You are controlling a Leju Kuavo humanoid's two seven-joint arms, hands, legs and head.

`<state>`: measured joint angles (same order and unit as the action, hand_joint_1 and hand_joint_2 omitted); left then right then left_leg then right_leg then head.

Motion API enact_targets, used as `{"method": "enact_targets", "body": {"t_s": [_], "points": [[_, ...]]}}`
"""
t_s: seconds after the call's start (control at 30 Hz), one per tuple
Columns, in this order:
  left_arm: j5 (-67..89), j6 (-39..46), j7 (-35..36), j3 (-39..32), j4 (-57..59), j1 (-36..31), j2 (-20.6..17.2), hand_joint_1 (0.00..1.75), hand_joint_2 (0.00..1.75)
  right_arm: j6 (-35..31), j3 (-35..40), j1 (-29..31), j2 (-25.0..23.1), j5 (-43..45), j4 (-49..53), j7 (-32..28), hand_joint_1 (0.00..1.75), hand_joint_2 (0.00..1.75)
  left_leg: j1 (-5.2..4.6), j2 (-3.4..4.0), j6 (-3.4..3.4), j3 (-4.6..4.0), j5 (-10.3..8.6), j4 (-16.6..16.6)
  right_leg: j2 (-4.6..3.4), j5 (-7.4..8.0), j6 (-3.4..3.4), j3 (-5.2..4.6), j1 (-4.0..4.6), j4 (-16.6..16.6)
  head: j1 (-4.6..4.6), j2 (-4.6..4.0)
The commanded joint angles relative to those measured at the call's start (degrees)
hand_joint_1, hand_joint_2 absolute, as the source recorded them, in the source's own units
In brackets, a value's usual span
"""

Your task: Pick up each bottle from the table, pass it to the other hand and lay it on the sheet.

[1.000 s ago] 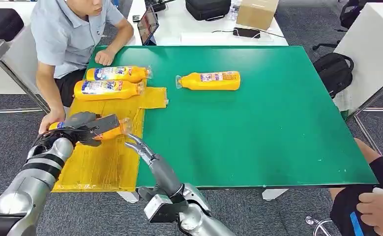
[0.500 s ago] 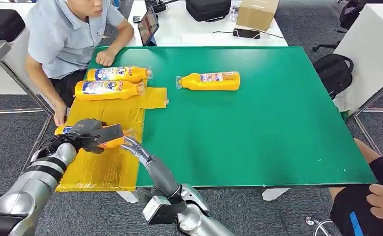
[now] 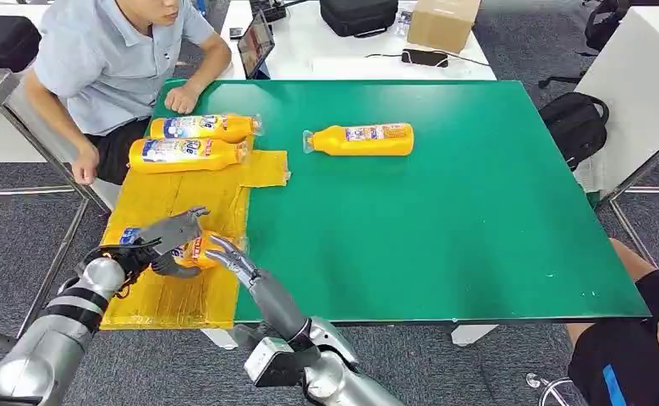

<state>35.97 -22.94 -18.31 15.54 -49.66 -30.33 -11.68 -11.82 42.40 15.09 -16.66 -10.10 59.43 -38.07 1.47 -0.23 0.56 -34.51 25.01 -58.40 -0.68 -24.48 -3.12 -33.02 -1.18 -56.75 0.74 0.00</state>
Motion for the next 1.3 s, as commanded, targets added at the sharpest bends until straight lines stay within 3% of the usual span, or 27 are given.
{"method": "enact_targets", "body": {"t_s": [0.03,0.13,0.43,0.57,0.73,0.83,0.9,0.93,0.97,1.07,1.2,1.3], "points": [[-16.22,0.16,-0.52,-1.37,-26.73,13.93,-0.77,0.00,1.75,-0.12,1.75,0.27,2.18,-0.08,0.21,-1.93,0.00,0.00,0.01,0.22,-0.14,0.13,0.08,0.03,-0.12,0.00,0.13,0.07,0.05,0.08,0.02,0.00],[-16.22,0.16,-0.52,-1.37,-26.73,13.93,-0.77,0.00,1.75,-0.12,1.75,0.27,2.18,-0.08,0.21,-1.93,0.00,0.00,0.00,-0.05,-0.15,0.05,0.05,0.01,0.14,-0.06,0.12,0.03,0.04,0.08,0.00,0.00],[-25.88,13.75,-0.93,-12.01,-40.59,14.28,21.49,0.00,1.75,-2.29,-0.59,-0.89,1.59,-3.68,-1.42,-1.93,0.00,0.00,0.01,-0.53,-0.19,-0.15,-0.01,-0.08,0.60,-0.09,0.07,0.04,0.06,0.11,0.02,0.00],[-25.88,13.75,-0.93,-12.01,-40.59,14.28,21.49,0.00,1.75,-2.29,-0.59,-0.89,1.59,-3.68,-1.42,-1.93,0.00,0.00,-0.04,-0.15,-0.12,-0.08,0.02,0.00,0.21,0.00,0.07,-0.01,0.00,0.10,0.02,0.00],[-28.38,14.57,-2.02,-17.28,-40.34,15.84,23.98,0.00,1.75,-2.47,-1.25,-1.30,0.69,-5.44,-3.78,-1.93,0.00,0.00,-0.02,-0.10,-0.10,0.07,0.03,0.07,0.18,-0.01,0.14,0.07,0.04,0.14,-0.02,0.00],[-31.14,12.95,-3.43,-22.16,-43.89,19.44,27.63,0.00,1.75,-8.62,-4.20,-3.15,1.90,-8.44,0.09,-1.93,0.00,0.00,-0.02,-0.04,-0.13,0.10,0.05,0.08,0.10,0.00,0.10,0.07,0.04,0.16,-0.02,0.00],[-33.06,13.32,-3.51,-26.11,-48.71,23.09,31.44,0.00,1.75,-11.29,-11.68,-6.08,2.93,-12.49,7.20,-1.93,0.00,0.00,-0.02,0.00,-0.16,0.09,0.07,0.06,0.07,-0.01,0.07,0.07,0.02,0.15,-0.02,0.00],[-35.48,13.83,-2.92,-26.21,-50.33,24.14,31.68,0.00,1.75,-11.30,-15.99,-8.28,3.22,-16.18,12.79,-1.93,0.00,1.75,-0.03,-0.06,-0.13,-0.04,0.05,0.02,0.10,0.00,0.03,-0.04,0.00,0.10,0.00,0.00],[-37.51,14.72,-2.34,-26.11,-51.52,25.09,31.68,0.00,1.75,-8.27,-22.72,-11.39,1.96,-20.85,19.80,-1.93,0.00,1.75,-0.04,-0.07,-0.20,0.00,0.10,0.00,0.15,-0.05,0.05,0.04,0.00,0.13,0.00,0.00],[-40.13,15.56,-1.22,-25.95,-51.95,26.37,31.68,0.00,1.75,-6.49,-30.94,-15.45,-0.08,-28.18,29.70,-1.93,0.00,1.75,-0.10,-0.19,-0.13,-0.22,0.05,-0.07,0.26,-0.07,0.05,-0.17,-0.06,-0.01,0.00,0.00],[-40.05,13.89,-1.46,-24.59,-51.83,29.46,31.68,0.00,1.75,-8.38,-36.05,-17.93,-0.01,-33.98,33.08,-1.93,0.00,1.75,-0.13,-0.25,-0.13,-0.18,0.04,0.01,0.30,-0.05,0.04,-0.10,-0.09,0.09,0.00,0.00],[-30.01,14.97,-3.98,-21.98,-54.75,32.42,31.68,0.00,1.75,-10.81,-41.02,-19.22,-0.05,-40.28,33.05,-0.72,0.00,1.75,-0.12,-0.24,-0.15,-0.13,0.06,0.02,0.29,-0.05,0.05,-0.05,-0.08,0.13,-0.02,0.00]]}}
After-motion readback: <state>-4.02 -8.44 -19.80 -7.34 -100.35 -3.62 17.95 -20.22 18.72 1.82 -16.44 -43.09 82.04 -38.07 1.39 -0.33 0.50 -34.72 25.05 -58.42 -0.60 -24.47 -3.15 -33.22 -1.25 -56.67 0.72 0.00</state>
